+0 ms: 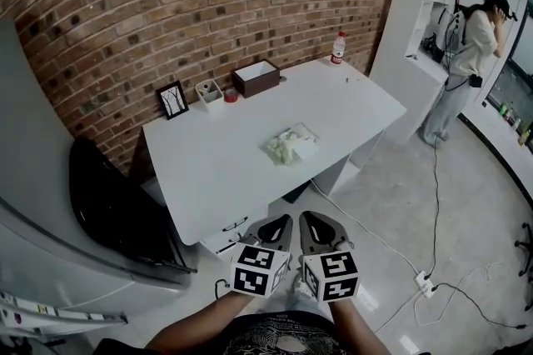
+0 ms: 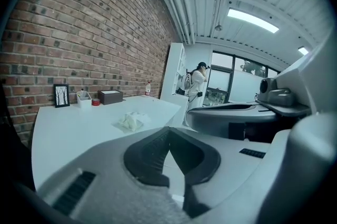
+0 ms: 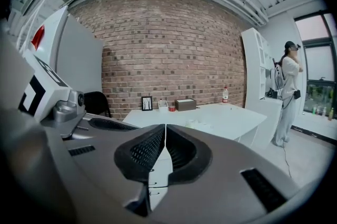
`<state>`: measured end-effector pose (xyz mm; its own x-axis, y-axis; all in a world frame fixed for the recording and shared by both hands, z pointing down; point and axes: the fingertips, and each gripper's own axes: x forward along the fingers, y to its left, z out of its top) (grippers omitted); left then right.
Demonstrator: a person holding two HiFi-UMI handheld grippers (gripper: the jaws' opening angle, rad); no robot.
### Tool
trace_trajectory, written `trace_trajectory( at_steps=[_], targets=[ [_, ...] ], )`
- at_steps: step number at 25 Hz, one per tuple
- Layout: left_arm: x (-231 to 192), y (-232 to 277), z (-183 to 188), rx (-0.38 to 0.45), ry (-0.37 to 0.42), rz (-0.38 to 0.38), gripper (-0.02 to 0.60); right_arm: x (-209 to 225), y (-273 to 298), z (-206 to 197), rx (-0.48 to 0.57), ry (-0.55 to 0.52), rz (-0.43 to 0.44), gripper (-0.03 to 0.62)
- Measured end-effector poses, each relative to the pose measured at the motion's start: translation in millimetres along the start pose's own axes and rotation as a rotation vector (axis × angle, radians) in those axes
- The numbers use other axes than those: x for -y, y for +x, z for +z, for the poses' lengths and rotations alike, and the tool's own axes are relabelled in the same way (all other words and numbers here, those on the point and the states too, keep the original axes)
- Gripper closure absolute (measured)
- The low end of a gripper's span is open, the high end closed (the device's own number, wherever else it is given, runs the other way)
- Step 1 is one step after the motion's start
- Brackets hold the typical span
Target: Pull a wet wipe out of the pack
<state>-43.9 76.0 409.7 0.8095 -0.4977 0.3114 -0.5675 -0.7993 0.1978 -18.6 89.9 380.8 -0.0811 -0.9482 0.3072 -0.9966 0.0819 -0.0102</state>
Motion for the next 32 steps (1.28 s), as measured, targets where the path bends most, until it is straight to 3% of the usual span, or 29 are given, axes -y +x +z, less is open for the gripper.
trace_trajectory(
  at_steps=[9, 22, 32],
  targets=[
    [-14, 57, 36, 0.021, -0.003, 0.054, 0.571, 43, 42, 20, -0.004, -0.02, 0.059, 0.574],
    [-21, 129, 47, -0.023, -0.027, 0.133, 0.571, 103, 87, 26, -0.022, -0.012, 0.142, 0.575],
    [-30, 173, 58, -0.022, -0.033, 0.235, 0.571, 137, 118, 26, -0.035, -0.034, 0.241, 0.575]
  ],
)
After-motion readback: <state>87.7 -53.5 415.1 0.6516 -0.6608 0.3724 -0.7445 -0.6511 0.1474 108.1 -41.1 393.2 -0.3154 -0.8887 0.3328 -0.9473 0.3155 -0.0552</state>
